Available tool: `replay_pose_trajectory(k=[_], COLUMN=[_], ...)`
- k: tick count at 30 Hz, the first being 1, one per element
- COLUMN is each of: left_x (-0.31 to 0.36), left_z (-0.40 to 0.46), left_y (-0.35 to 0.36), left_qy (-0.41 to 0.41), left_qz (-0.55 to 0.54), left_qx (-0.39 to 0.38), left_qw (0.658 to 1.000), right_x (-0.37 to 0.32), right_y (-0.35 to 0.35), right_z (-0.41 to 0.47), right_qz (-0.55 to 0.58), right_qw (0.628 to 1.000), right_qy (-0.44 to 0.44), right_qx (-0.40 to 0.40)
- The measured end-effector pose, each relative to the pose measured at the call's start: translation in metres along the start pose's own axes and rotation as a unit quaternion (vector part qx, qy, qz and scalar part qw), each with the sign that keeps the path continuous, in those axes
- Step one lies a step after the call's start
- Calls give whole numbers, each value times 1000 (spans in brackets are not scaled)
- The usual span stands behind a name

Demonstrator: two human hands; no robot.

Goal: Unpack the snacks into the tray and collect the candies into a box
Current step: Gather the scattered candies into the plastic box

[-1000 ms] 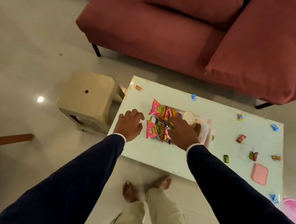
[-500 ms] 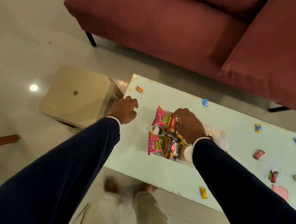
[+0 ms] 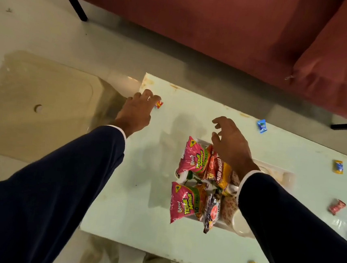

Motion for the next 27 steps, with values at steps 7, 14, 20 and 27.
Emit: replay_pose_trajectory(k=[7,14,20,27], left_x=[7,-3,42,68], left_z=[2,-24,-37,-45], left_y=[15,43,42,10], left_qy=[88,-224,-164,-149], left_qz=[132,-522,-618,-633], left_qx=[13,-17,-46,-48], left_qw=[987,823,767,758], right_x=[38,109,149,130], right_y=[-1,-42,-41,-14], right_z=[14,38,66,50], right_qz=[-52,-93,-63,34], right_qw=[998,978,978,991], right_qy=[21,135,177,115], right_qx=[18,126,88,60])
Point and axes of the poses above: each hand's wrist, its own z-axis towards the middle knuckle, its own y-axis out of the palm, x = y × z, the point moved 7 cm from there along z, towards the middle knuckle, and after that the axes turned 4 degrees about z, right-handed, at the moved point
